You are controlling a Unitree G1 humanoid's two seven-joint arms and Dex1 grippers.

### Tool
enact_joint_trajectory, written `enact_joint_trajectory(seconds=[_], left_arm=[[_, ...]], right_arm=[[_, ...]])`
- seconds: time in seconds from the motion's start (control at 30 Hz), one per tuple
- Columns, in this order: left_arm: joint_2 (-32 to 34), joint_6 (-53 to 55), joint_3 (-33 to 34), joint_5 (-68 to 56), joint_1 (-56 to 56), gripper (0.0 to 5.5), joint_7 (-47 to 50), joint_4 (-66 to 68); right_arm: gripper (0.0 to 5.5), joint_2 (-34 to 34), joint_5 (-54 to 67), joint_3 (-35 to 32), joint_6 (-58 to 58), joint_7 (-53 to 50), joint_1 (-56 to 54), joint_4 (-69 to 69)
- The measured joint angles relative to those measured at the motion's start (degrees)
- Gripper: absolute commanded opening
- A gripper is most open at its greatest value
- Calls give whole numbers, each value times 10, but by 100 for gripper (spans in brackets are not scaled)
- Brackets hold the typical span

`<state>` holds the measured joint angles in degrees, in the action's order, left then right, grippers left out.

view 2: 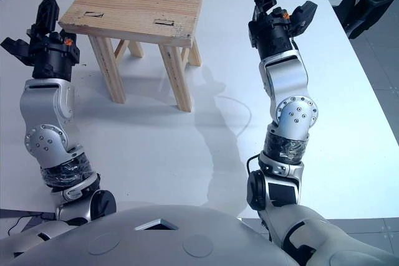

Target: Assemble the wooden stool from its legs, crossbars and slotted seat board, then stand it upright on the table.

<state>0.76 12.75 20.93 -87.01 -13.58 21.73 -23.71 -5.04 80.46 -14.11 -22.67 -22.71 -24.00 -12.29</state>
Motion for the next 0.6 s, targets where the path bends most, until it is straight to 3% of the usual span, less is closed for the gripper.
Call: enact_joint_trajectory(seconds=[0.13,0.27,0.37,0.6], left_arm=[[10,-4,8,-4,-5,343,-43,-41],[94,-10,55,51,-14,343,-76,-50],[160,4,67,127,-7,343,-94,-20],[211,-40,51,403,-14,343,-93,68]], right_arm=[[386,2,-19,1,-7,19,-7,6],[386,-14,-76,8,-17,36,-7,8],[386,-48,-178,31,-20,59,-5,14],[386,-124,-519,143,57,103,-14,48]])
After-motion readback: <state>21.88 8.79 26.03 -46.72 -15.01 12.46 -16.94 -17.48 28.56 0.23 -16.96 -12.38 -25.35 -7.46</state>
